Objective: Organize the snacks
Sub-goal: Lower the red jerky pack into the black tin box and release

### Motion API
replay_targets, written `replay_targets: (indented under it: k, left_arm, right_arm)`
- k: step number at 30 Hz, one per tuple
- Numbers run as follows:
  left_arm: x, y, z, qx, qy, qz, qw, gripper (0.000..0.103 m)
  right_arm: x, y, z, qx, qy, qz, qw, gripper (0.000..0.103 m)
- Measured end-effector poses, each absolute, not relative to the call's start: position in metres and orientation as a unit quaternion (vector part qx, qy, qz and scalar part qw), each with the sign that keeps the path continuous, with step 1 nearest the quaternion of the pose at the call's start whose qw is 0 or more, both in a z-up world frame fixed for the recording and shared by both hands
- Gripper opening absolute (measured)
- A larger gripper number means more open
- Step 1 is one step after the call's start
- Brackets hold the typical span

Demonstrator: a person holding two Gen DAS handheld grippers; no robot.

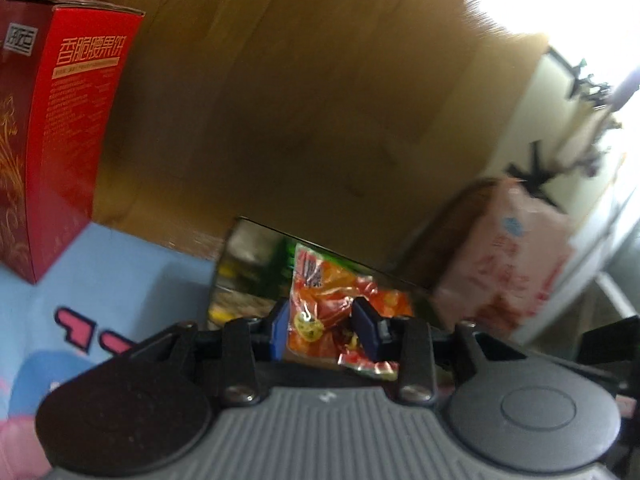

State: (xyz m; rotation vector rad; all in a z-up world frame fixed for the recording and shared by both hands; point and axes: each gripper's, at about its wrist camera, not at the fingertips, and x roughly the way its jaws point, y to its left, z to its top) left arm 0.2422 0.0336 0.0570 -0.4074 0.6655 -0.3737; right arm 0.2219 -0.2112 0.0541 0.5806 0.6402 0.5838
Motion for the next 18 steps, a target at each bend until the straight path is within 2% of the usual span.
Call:
replay_targets:
  k: [3,5,6,11,15,18]
  left_arm:
    - [0.245,0.035,0.052,-0.188,0.319,-0.163,0.914,0.036]
    - [0.236,0.036,0.053,-0.184,0.306,-0.160,0.920,0.039]
    - [0.230,0.036,0.054,-0.180,0.299,-0.157,0.924,0.040]
    - [0.191,0.032,0.063,-0.162,0.284,-0.151,0.933,0.040]
    - [0.147,0.020,0.065,-0.119,0.280,-0.135,0.943,0.045]
    - [0.117,0.011,0.058,-0.088,0.287,-0.120,0.946,0.054]
  right_arm:
    - [0.233,-0.193,0.047,0.206,0.298,0.245,0.899,0.027]
    - [0.227,-0.190,0.048,0.180,0.273,0.225,0.918,0.034]
    - [0.221,-0.193,0.049,0.177,0.256,0.215,0.926,0.042]
    - [0.180,-0.209,0.049,0.188,0.216,0.199,0.937,0.042]
    - [0.134,-0.217,0.042,0.191,0.199,0.185,0.943,0.043]
    - [0.103,-0.219,0.032,0.207,0.210,0.170,0.940,0.043]
